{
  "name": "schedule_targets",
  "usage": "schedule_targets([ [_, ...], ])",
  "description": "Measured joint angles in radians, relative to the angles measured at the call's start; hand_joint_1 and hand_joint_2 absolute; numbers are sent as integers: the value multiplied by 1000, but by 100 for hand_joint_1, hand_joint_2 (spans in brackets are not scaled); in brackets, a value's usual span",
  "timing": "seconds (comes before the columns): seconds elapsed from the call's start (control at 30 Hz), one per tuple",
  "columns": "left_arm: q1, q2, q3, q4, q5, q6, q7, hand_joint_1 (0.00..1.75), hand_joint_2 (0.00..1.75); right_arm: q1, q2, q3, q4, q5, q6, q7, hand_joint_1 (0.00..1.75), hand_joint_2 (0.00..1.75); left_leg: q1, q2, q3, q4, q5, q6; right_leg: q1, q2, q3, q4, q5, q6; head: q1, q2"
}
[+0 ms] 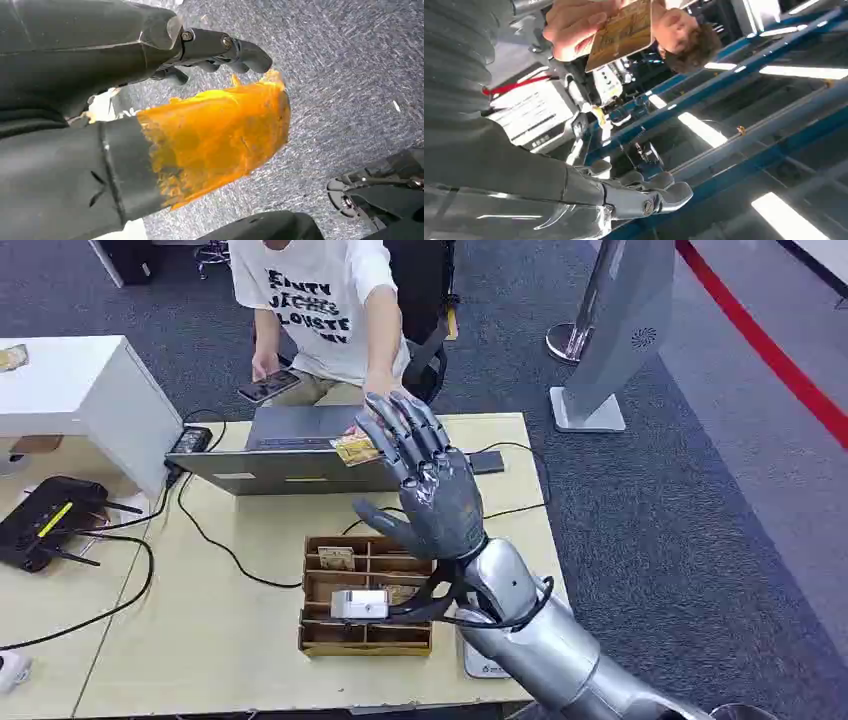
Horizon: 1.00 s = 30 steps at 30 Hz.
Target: Pass the card to the sensor for recognition and then transmit it.
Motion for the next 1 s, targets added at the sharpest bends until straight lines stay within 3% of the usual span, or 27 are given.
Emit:
schedule_targets([
  [0.27, -7, 0, -16, 0, -8, -16, 3, 0, 0, -90, 2, -11, 123, 158, 16, 71, 2, 175, 0, 0, 0, 0, 0, 0, 0, 0, 0, 0, 0, 0, 0, 0],
  [0.3, -8, 0, -16, 0, -8, -18, 3, 0, 0, -100, 2, -13, 139, 180, 16, 80, 47, 175, 0, 0, 0, 0, 0, 0, 0, 0, 0, 0, 0, 0, 0, 0],
  [0.33, -8, 0, -18, 0, -8, -18, 3, 0, 0, -110, 2, -15, 153, 196, 16, 87, 131, 175, 0, 0, 0, 0, 0, 0, 0, 0, 0, 0, 0, 0, 0, 0],
  [0.4, -8, 0, -25, 0, -8, -21, 6, 0, 0, -128, 2, -19, 179, 217, 16, 97, 131, 175, 0, 0, 0, 0, 0, 0, 0, 0, 0, 0, 0, 0, 0, 0],
  [0.5, -9, 0, -30, 0, -7, -21, 6, 0, 0, -141, 2, -24, 205, 230, 16, 102, 155, 175, 0, 0, 0, 0, 0, 0, 0, 0, 0, 0, 0, 0, 0, 0],
  [0.63, -9, 0, -31, 0, -5, -21, 6, 0, 0, -145, 2, -24, 223, 237, 16, 108, 166, 175, 0, 0, 0, 0, 0, 0, 0, 0, 0, 0, 0, 0, 0, 0],
  [1.0, -9, 0, -31, 0, 0, -19, 6, 0, 0, -145, 7, -24, 242, 243, 20, 114, 171, 175, 0, 0, 0, 0, 0, 0, 0, 0, 0, 0, 0, 0, 0, 0],
])
